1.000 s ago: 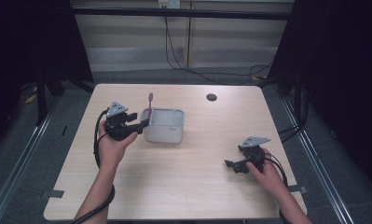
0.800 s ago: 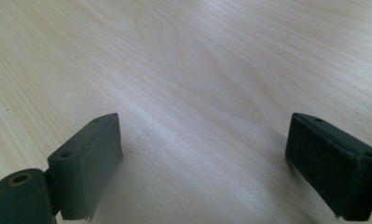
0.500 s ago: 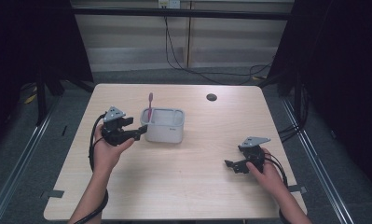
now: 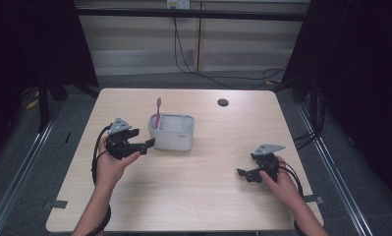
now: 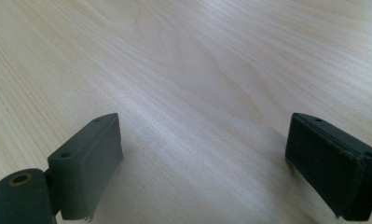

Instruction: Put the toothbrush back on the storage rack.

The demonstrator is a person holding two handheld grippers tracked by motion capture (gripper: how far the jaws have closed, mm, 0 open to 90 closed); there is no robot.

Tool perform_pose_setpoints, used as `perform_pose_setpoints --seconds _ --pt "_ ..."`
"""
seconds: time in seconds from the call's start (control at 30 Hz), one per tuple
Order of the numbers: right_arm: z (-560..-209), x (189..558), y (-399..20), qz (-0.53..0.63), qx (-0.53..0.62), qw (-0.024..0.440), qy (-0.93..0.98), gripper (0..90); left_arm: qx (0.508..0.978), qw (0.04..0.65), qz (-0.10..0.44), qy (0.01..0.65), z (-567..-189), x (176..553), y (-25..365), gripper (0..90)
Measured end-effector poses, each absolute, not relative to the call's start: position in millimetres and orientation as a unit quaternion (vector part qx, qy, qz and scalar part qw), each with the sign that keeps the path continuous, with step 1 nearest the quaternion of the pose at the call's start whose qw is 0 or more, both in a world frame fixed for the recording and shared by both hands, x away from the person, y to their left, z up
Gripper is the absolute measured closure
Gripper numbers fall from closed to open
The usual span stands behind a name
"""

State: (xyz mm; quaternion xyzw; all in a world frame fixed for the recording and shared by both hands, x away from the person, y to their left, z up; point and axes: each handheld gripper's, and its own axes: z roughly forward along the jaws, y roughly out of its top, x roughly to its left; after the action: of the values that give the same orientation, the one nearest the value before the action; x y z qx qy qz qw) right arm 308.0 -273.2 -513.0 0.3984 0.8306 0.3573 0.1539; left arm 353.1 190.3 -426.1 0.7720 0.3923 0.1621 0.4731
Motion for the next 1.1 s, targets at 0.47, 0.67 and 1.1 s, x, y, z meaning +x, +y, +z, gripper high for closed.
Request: perform_pose_setpoints --seconds 0.47,0.67,1.1 --pt "-513.0 308.0 -273.2 0.357 0.399 0.154 0.831 10.1 0.782 0.463 0.151 0.39 -438.9 348.3 191.0 20.7" --pt "-513.0 308.0 -273.2 0.357 0.398 0.154 0.831 10.1 0.785 0.459 0.149 0.388 -443.0 347.9 191.6 20.4" --pt "-513.0 308.0 -273.2 0.357 0.398 0.154 0.831 10.1 0.795 0.445 0.148 0.384 -457.4 345.6 198.3 19.7"
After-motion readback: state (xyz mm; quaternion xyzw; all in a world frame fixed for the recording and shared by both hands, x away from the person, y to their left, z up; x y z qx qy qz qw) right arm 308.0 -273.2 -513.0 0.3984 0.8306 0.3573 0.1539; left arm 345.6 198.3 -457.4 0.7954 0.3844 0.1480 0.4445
